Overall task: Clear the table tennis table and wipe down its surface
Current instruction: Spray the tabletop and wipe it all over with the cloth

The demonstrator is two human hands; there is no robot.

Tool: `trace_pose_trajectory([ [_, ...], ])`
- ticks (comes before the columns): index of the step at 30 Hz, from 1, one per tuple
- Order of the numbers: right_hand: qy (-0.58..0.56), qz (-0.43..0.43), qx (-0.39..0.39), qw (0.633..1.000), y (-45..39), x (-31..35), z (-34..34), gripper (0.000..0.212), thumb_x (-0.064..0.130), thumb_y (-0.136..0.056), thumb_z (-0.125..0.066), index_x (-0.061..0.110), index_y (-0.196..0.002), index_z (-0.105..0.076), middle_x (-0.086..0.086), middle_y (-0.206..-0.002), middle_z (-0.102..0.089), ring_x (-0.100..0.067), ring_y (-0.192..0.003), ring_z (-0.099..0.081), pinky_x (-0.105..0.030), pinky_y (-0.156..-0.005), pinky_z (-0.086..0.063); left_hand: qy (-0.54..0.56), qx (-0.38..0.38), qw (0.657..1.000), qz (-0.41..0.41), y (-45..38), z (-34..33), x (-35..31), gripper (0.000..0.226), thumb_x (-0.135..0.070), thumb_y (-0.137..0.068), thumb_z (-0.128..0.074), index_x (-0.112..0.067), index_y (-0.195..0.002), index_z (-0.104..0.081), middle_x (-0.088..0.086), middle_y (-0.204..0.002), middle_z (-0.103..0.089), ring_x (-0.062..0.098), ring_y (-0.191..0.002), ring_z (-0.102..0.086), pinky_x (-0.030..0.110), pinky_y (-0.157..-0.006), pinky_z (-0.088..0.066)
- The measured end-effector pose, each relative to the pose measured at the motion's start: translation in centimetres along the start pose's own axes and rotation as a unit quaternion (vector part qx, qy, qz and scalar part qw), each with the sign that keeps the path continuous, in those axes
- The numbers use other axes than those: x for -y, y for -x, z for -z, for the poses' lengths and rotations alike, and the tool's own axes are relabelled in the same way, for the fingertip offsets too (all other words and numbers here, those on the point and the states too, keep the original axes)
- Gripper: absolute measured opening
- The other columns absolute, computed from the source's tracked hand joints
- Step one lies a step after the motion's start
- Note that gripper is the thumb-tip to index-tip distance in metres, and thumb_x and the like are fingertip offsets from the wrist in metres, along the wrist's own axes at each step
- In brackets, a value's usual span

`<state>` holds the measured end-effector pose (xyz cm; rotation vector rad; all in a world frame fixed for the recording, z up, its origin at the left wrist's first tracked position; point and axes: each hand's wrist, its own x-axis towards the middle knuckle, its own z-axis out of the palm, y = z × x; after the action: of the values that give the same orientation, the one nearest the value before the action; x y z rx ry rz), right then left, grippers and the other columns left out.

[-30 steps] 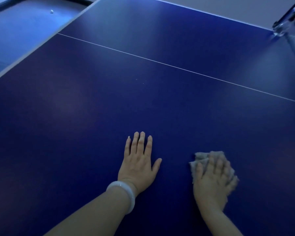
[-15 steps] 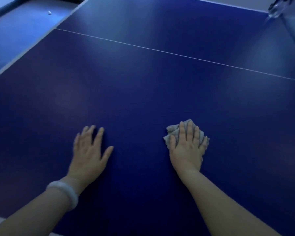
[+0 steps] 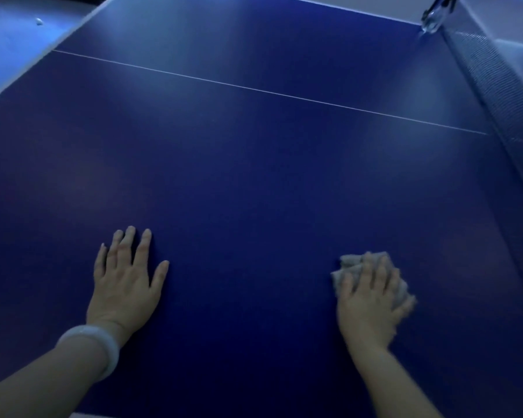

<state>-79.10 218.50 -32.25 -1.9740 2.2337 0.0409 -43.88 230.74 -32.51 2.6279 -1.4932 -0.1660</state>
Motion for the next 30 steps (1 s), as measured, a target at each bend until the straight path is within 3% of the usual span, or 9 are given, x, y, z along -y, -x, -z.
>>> trace_pose_trajectory([
  [3, -0.004, 0.177, -0.032, 0.984, 6.1, 5.5, -1.1, 0.057, 0.043, -0.098, -0.026, 0.019, -0.15, -0.038, -0.01, -0.16, -0.026, -0.033, -0.148, -0.023, -0.067, -0.114, -0.015, -0.004, -0.005, 1.0, 0.002, 0.0, 0.1, 0.0, 0.074, -0.06, -0.096, -0.012, -0.017, -0.155, -0.018, 0.011, -0.161, -0.014, 0.024, -0.15, -0.004, 0.043, -0.122, 0.002],
  [7, 0.032, 0.439, 0.033, 0.897, 7.3, 7.4, -1.3, 0.058, 0.051, -0.102, -0.023, 0.029, -0.156, -0.019, 0.004, -0.165, -0.005, -0.019, -0.152, 0.003, -0.058, -0.117, -0.001, -0.003, 0.001, 1.0, 0.009, 0.0, 0.1, -0.2, 0.074, -0.058, -0.092, -0.017, -0.018, -0.155, -0.018, 0.01, -0.162, -0.012, 0.023, -0.15, -0.002, 0.043, -0.122, 0.002],
  [9, 0.052, 0.412, 0.042, 0.909, 4.3, 5.1, -0.7, 0.059, 0.049, -0.102, -0.022, 0.032, -0.157, -0.008, 0.007, -0.165, 0.003, -0.015, -0.15, 0.014, -0.055, -0.118, 0.011, -0.001, 0.0, 1.0, 0.008, 0.0, 0.0, -0.2, 0.075, -0.058, -0.092, -0.017, -0.019, -0.155, -0.017, 0.009, -0.162, -0.012, 0.022, -0.15, -0.002, 0.043, -0.122, 0.001],
  [12, 0.016, 0.149, 0.013, 0.989, 0.5, 0.1, 0.4, 0.057, 0.044, -0.104, -0.018, 0.028, -0.157, -0.006, 0.005, -0.165, 0.007, -0.016, -0.151, 0.009, -0.052, -0.121, 0.006, -0.009, 0.008, 1.0, 0.007, 0.0, 0.0, -0.1, 0.075, -0.059, -0.091, -0.013, -0.02, -0.155, -0.014, 0.008, -0.162, -0.01, 0.022, -0.15, 0.0, 0.043, -0.123, 0.002],
  [15, -0.006, -0.017, 0.008, 1.0, 1.2, -0.2, 0.6, 0.066, 0.051, -0.096, 0.001, 0.028, -0.157, -0.001, 0.004, -0.164, 0.011, -0.02, -0.151, 0.009, -0.058, -0.119, -0.002, -0.011, 0.015, 1.0, 0.01, 0.0, 0.1, -0.2, 0.077, -0.06, -0.09, -0.006, -0.02, -0.156, -0.01, 0.007, -0.163, -0.006, 0.021, -0.151, 0.003, 0.043, -0.122, 0.004],
  [17, 0.0, -0.008, 0.009, 1.0, 3.0, 3.1, -0.3, 0.065, 0.049, -0.096, 0.004, 0.028, -0.157, 0.002, 0.001, -0.164, 0.014, -0.023, -0.15, 0.011, -0.058, -0.119, -0.002, -0.011, 0.022, 1.0, 0.01, 0.0, 0.2, -0.3, 0.078, -0.061, -0.089, -0.001, -0.021, -0.156, -0.007, 0.007, -0.164, -0.002, 0.02, -0.15, 0.007, 0.043, -0.122, 0.005],
  [19, 0.008, 0.091, 0.01, 0.996, 5.0, 7.5, -1.2, 0.06, 0.046, -0.099, -0.002, 0.027, -0.156, 0.004, -0.002, -0.164, 0.017, -0.023, -0.151, 0.011, -0.058, -0.119, 0.0, -0.01, 0.03, 0.999, 0.009, 0.0, 0.3, -0.4, 0.079, -0.061, -0.088, 0.005, -0.022, -0.156, -0.001, 0.006, -0.164, 0.003, 0.019, -0.15, 0.011, 0.043, -0.122, 0.007],
  [22, -0.002, 0.239, 0.01, 0.971, 7.0, 13.5, -1.9, 0.061, 0.047, -0.097, -0.018, 0.023, -0.153, -0.017, -0.004, -0.165, -0.007, -0.024, -0.152, -0.006, -0.06, -0.119, -0.008, -0.02, 0.036, 0.999, 0.011, 0.1, 0.3, -0.4, 0.077, -0.061, -0.088, 0.014, -0.023, -0.155, 0.008, 0.005, -0.163, 0.01, 0.019, -0.149, 0.017, 0.044, -0.121, 0.01],
  [30, 0.012, 0.235, 0.014, 0.972, 5.1, 19.0, -1.8, 0.065, 0.051, -0.095, -0.016, 0.024, -0.154, -0.022, 0.001, -0.164, -0.007, -0.019, -0.152, -0.005, -0.055, -0.12, -0.007, 0.054, 0.036, 0.998, -0.021, -0.1, 1.3, 0.3, 0.074, -0.064, -0.092, 0.001, -0.025, -0.155, 0.004, 0.002, -0.163, 0.01, 0.016, -0.147, 0.019, 0.038, -0.12, 0.012],
])
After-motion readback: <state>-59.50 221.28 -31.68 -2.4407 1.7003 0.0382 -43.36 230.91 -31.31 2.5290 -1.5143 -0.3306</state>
